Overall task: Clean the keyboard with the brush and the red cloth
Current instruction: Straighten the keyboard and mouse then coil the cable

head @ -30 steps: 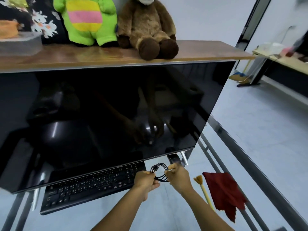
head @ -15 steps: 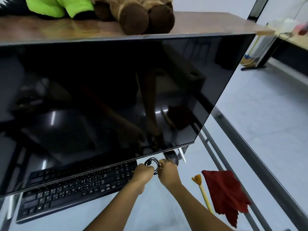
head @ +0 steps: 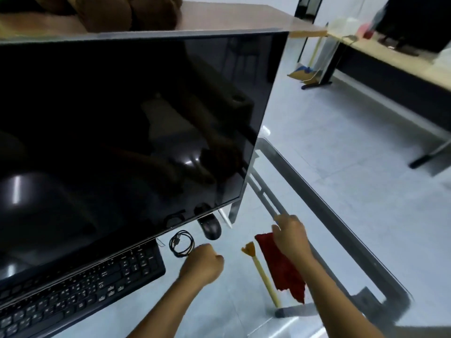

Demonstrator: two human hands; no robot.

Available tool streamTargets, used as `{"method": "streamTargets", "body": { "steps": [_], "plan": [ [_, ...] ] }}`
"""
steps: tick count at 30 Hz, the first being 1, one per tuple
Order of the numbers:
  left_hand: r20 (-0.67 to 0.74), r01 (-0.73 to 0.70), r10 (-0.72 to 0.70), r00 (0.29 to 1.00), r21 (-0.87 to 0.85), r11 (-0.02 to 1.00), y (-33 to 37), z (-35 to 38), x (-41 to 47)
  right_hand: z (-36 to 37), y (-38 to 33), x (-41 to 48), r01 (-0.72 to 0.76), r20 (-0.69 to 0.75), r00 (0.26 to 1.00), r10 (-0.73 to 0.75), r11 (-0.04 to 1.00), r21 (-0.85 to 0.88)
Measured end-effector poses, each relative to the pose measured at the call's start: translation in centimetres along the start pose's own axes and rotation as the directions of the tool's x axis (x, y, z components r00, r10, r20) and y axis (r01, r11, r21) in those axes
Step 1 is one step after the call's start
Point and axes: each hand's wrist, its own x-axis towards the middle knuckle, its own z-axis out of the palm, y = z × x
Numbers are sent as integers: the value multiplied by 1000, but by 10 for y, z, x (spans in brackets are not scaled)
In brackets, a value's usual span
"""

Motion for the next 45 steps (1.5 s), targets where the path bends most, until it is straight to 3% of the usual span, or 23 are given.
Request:
{"method": "streamTargets", "body": {
  "steps": [5, 7, 11, 15, 22, 31, 38, 45],
  "plan": [
    [133, 47, -35, 990, -88, 995, 59, 54, 2, -16, 50, -5, -315, 80, 940, 333, 932, -182],
    [63, 24, -19, 998, -81, 996, 75, 69, 5, -10, 57, -8, -338, 83, 929, 360, 919, -201],
    [-91, -44, 42, 995, -18, 999, 93, 88, 18, 3, 64, -8, -364, 110, 924, 367, 930, -47],
    [-71, -24, 19, 997, -83, 996, 98, 99, 15, 4, 73, -14, -213, 126, 965, 229, 968, -130],
    [-47, -23, 4, 999, -407, 913, 98, 79, 13, -20, 61, -13, -59, 113, 993, 44, 989, 139],
    [-149, -206, 148, 978, -550, 810, 142, 1, -19, -104, 1, 7, 73, -75, 995, -59, 979, 189],
    [-213, -338, 263, 941, -546, 767, 174, -61, -73, -179, -59, 9, 173, -265, 956, -125, 971, 163],
    [-306, -519, 423, 853, -581, 627, 220, -158, -139, -287, -150, 11, 331, -489, 832, -263, 942, 58]
  ]
}}
